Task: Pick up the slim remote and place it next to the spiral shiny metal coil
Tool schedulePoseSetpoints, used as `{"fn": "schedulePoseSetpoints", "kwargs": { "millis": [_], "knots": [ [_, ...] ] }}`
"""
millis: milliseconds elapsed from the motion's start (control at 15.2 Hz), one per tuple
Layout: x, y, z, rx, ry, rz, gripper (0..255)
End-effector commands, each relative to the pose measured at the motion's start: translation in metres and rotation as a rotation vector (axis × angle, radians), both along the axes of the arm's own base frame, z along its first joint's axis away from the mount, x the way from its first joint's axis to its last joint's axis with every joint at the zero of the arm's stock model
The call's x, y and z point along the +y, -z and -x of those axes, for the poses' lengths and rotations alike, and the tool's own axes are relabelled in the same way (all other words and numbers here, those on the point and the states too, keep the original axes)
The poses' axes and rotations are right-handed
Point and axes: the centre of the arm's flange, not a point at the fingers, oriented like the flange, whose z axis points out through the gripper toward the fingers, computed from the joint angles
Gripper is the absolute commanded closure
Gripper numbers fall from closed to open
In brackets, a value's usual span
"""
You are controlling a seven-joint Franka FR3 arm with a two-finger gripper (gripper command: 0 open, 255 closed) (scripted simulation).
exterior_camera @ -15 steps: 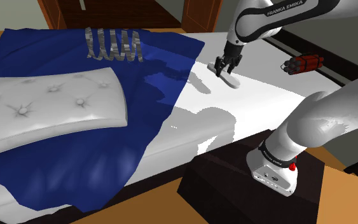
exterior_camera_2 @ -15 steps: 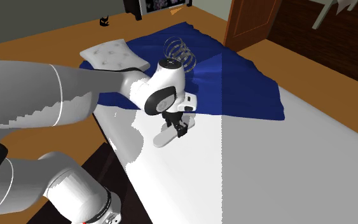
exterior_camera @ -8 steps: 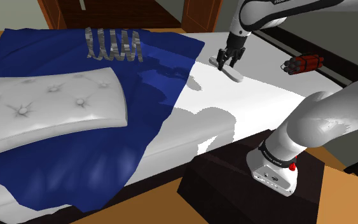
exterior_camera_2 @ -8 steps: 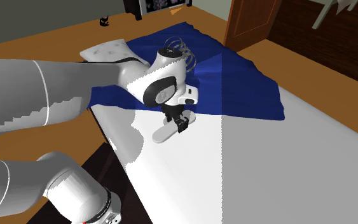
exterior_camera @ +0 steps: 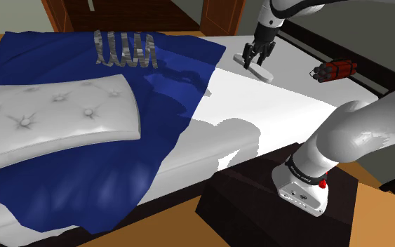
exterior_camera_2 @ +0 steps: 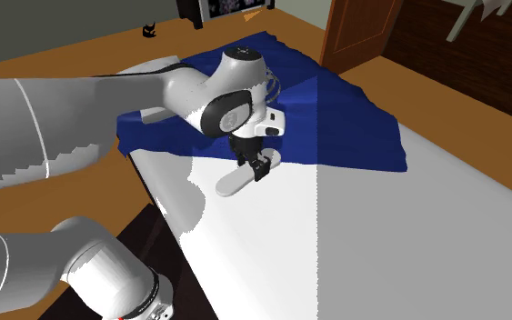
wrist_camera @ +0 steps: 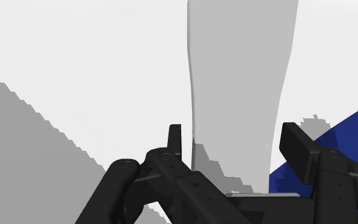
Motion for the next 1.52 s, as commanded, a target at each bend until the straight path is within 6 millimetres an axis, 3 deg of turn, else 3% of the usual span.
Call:
{"fn": "schedulePoseSetpoints", "kwargs": {
  "millis": [0,1056,1452],
  "knots": [
    [0.0,-0.011,0.0,0.0,0.0,0.0,255],
    [0.0,-0.09,0.0,0.0,0.0,0.0,255],
    [0.067,-0.091,-0.043,0.0,0.0,0.0,255]
  ]
}}
